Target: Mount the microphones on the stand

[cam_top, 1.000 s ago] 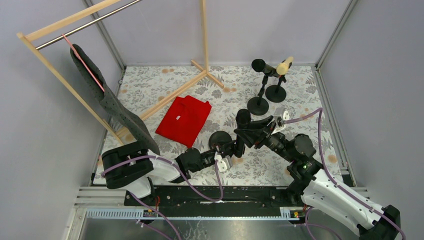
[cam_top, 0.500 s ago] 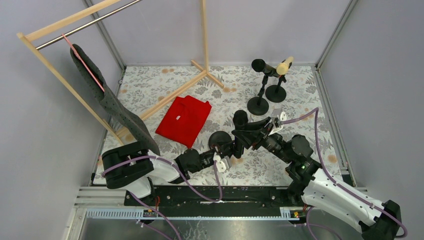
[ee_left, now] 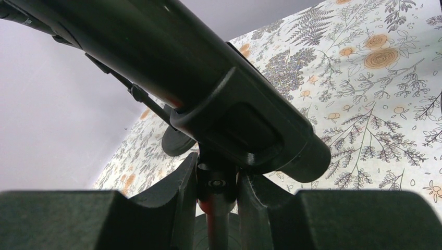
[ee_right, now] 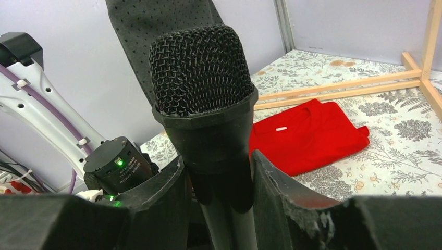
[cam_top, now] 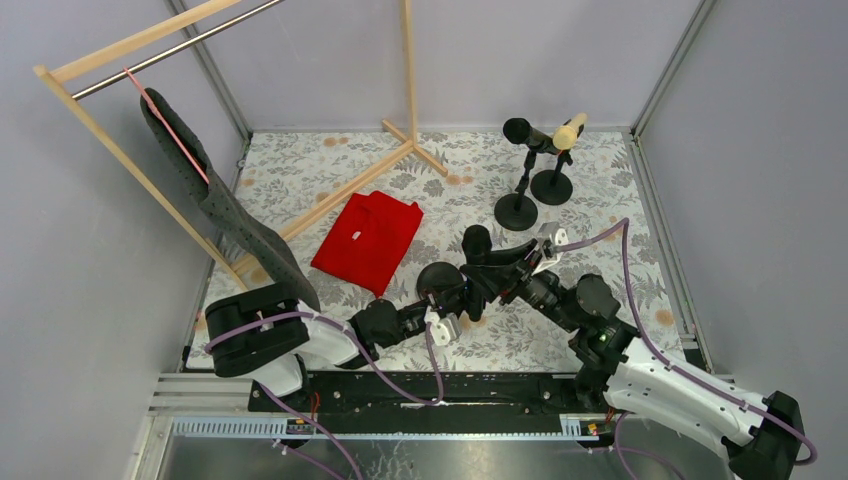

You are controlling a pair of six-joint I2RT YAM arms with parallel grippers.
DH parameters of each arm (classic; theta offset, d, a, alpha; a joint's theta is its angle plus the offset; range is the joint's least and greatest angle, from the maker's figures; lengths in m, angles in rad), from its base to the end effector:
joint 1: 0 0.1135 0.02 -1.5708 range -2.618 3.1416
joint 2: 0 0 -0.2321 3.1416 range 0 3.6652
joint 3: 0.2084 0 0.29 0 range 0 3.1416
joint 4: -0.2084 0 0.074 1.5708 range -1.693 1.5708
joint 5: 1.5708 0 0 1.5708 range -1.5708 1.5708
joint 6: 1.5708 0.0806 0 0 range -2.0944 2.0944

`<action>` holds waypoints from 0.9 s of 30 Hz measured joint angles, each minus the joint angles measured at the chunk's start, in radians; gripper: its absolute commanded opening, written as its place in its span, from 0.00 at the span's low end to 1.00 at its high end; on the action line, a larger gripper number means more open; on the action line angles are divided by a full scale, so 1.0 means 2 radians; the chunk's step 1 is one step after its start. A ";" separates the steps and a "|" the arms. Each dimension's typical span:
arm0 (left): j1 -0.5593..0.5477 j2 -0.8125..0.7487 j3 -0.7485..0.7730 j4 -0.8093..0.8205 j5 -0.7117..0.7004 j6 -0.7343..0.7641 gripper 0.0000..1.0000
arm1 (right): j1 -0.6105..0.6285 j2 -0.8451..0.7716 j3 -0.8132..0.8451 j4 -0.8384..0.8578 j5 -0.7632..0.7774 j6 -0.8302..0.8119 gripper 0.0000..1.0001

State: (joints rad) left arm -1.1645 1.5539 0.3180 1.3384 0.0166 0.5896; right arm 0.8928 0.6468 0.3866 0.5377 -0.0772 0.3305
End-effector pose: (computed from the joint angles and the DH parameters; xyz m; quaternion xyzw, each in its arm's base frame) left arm 0.1251 -0.2943 0.1131 0.5190 0.4236 -0.2158 0.7103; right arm 0.1663 0.2164 0.2806 -0.1966 0.5699 0.4770 0.6396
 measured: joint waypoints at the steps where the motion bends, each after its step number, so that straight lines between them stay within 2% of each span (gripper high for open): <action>1: 0.000 0.000 0.000 0.000 -0.001 0.000 0.00 | 0.003 0.000 -0.001 0.000 0.004 0.002 0.00; 27: 0.000 0.013 -0.003 0.028 -0.019 -0.015 0.00 | 0.028 0.000 -0.029 -0.002 0.056 0.029 0.00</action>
State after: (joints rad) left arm -1.1648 1.5799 0.3115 1.3941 -0.0219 0.5594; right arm 0.9489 0.6472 0.3294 0.5331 0.0349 0.3882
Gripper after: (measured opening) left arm 0.322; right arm 0.473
